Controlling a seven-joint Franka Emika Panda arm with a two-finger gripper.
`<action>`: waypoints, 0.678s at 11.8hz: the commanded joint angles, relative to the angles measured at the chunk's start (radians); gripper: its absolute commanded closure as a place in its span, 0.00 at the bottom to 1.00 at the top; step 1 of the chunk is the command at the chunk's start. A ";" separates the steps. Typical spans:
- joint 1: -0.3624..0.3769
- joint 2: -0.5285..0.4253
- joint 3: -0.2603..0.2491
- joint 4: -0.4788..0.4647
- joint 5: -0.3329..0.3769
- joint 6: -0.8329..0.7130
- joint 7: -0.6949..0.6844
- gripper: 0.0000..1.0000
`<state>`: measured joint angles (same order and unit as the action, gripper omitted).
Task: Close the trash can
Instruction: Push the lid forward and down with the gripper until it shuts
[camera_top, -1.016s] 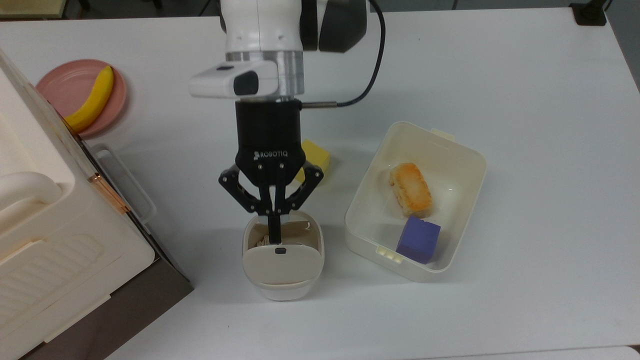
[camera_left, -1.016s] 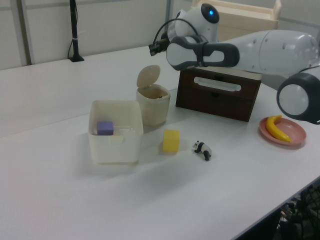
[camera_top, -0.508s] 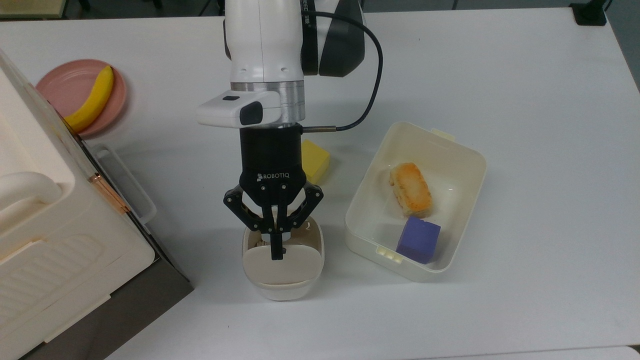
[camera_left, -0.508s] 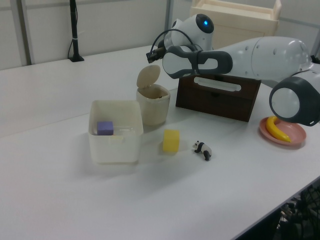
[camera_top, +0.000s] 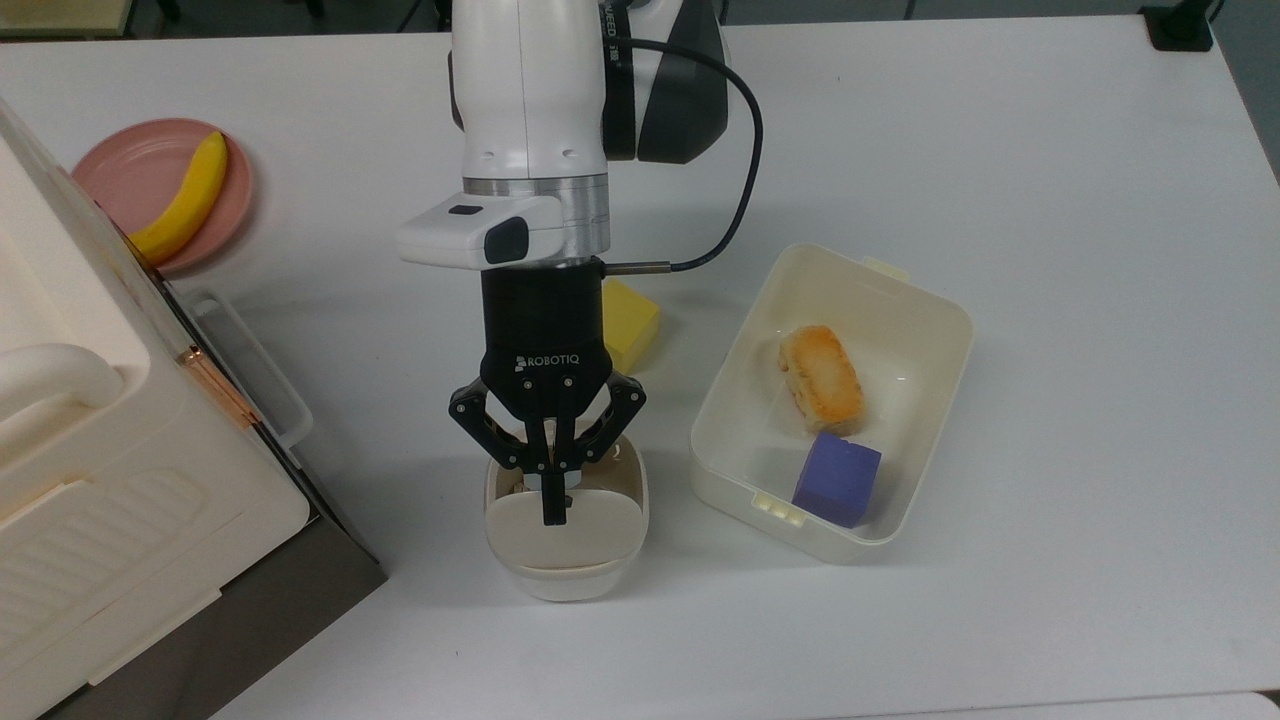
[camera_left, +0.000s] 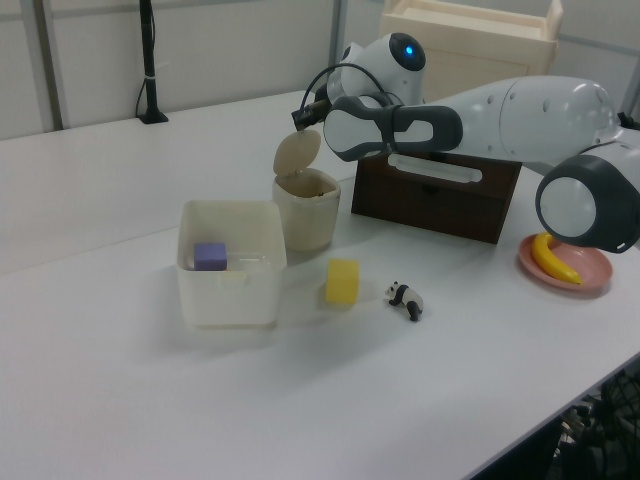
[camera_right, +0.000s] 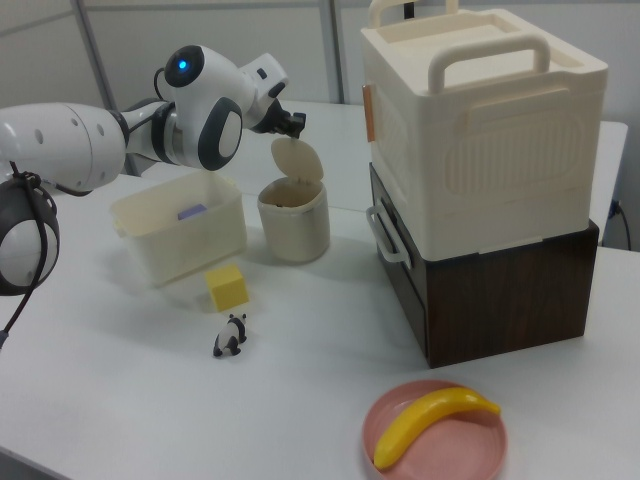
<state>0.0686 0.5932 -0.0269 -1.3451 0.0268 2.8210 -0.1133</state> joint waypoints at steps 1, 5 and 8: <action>0.000 -0.050 0.001 -0.069 -0.001 0.020 -0.026 1.00; 0.003 -0.079 0.001 -0.138 -0.001 0.020 -0.043 1.00; 0.004 -0.130 0.001 -0.212 -0.001 0.018 -0.058 1.00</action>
<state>0.0684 0.5600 -0.0269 -1.4286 0.0267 2.8210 -0.1363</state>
